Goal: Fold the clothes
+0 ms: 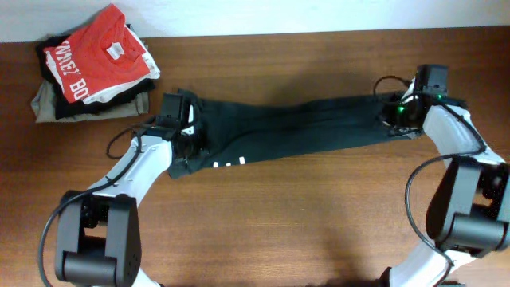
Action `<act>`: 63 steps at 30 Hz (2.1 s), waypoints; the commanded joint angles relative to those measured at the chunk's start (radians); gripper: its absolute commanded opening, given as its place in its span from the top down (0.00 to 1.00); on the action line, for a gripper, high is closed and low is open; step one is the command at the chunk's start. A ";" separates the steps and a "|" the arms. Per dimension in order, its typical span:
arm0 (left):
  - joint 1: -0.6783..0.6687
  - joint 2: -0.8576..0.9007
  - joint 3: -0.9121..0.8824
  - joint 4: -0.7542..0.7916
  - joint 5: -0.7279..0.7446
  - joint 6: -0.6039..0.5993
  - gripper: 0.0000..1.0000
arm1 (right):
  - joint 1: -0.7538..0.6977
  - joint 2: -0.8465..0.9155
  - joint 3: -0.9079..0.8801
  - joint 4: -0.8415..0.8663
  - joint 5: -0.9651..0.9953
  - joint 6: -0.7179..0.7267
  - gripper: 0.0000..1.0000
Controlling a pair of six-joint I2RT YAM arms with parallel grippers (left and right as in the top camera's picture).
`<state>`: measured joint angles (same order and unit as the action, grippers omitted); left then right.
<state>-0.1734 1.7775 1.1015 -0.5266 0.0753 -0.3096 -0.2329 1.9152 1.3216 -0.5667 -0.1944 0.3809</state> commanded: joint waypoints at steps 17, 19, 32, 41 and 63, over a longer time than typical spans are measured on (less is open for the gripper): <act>0.554 0.137 0.051 -0.254 0.007 -0.060 0.99 | -0.055 0.121 0.059 -0.195 0.086 -0.008 0.96; 0.589 0.134 0.127 -0.309 0.000 -0.060 0.99 | -0.055 0.068 0.061 -0.228 0.087 -0.007 0.96; 0.193 0.101 0.304 -0.269 0.116 0.015 0.99 | 0.033 -0.037 0.060 -0.142 -0.111 -0.216 0.89; 0.154 0.306 0.304 -0.153 0.063 0.012 0.99 | 0.043 0.117 0.058 -0.076 0.059 -0.206 0.95; 0.390 0.307 0.469 -0.438 -0.053 0.024 0.39 | -0.061 -0.063 0.158 -0.207 0.207 -0.125 0.01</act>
<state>0.2165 2.0998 1.5654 -0.9379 -0.0032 -0.2951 -0.2325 1.8771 1.4578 -0.7731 -0.0154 0.2829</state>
